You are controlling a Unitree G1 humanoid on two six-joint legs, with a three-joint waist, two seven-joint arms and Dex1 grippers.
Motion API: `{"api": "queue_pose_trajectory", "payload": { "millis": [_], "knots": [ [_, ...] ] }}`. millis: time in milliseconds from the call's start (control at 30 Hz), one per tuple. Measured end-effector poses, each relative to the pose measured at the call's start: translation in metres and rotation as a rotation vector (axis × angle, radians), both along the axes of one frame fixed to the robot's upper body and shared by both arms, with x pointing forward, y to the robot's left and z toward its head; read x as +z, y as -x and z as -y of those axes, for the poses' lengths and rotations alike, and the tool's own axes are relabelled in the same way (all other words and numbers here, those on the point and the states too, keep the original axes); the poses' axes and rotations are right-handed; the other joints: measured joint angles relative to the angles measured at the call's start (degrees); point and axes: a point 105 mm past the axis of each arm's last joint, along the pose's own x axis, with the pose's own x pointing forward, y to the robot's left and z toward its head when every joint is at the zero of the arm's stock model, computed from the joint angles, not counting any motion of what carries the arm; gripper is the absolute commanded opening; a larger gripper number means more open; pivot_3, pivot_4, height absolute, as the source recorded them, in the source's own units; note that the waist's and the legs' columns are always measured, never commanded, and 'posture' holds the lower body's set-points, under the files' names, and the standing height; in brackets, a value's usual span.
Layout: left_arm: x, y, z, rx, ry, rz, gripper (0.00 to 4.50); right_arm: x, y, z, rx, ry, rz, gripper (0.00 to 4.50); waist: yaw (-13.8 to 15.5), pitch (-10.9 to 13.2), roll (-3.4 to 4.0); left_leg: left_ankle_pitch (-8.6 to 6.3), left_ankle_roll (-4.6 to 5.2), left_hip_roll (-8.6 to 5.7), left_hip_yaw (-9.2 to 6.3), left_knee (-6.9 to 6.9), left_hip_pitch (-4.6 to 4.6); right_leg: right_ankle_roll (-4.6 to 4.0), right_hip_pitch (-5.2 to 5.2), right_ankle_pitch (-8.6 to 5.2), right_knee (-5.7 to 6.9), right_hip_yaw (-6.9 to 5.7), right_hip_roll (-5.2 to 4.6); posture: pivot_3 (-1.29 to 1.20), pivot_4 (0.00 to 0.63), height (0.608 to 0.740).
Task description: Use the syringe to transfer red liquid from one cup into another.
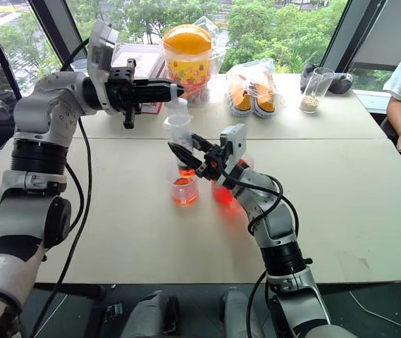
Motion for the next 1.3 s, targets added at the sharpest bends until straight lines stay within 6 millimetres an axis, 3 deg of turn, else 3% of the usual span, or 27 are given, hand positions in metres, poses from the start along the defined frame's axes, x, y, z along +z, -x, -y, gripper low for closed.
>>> {"api": "queue_pose_trajectory", "payload": {
  "millis": [333,767,1000,1133,1300],
  "knots": [
    [-0.004,0.007,-0.004,0.010,-0.040,0.048,0.05,0.005,0.000,-0.007,0.024,0.002,-0.003,1.39,0.0,0.0,0.00,0.00,0.00,0.00,0.00,0.00,0.00,0.00,0.00,0.00,0.01,0.00,-0.01,0.00,0.150,0.740],
    [-0.028,0.003,-0.007,0.083,-0.066,0.081,0.05,-0.002,-0.003,-0.009,0.027,0.036,-0.071,1.39,0.0,0.0,0.00,0.00,0.00,0.00,0.00,0.00,0.00,0.00,0.00,0.00,0.00,0.00,-0.01,0.00,0.150,0.740],
    [-0.027,0.002,-0.008,0.105,-0.065,0.058,0.05,-0.002,-0.004,-0.008,0.020,0.036,-0.077,1.39,0.1,0.0,0.00,0.00,0.00,0.00,0.00,0.01,0.00,0.00,0.01,0.00,0.00,0.00,-0.01,0.00,0.150,0.740],
    [-0.024,0.003,-0.012,0.108,-0.064,0.025,1.42,-0.002,-0.006,-0.006,0.009,0.031,-0.076,1.39,0.0,0.0,0.00,0.00,0.00,0.00,-0.01,0.00,0.00,0.00,0.00,0.00,0.00,0.00,0.00,0.00,0.150,0.740],
    [-0.025,0.001,-0.028,0.137,-0.073,-0.021,3.99,0.008,-0.010,0.002,-0.027,0.004,-0.051,1.39,0.0,0.0,0.00,0.00,0.00,0.01,-0.01,0.00,0.00,0.00,0.00,0.00,0.01,0.00,0.00,0.00,0.150,0.740]
  ]
}}
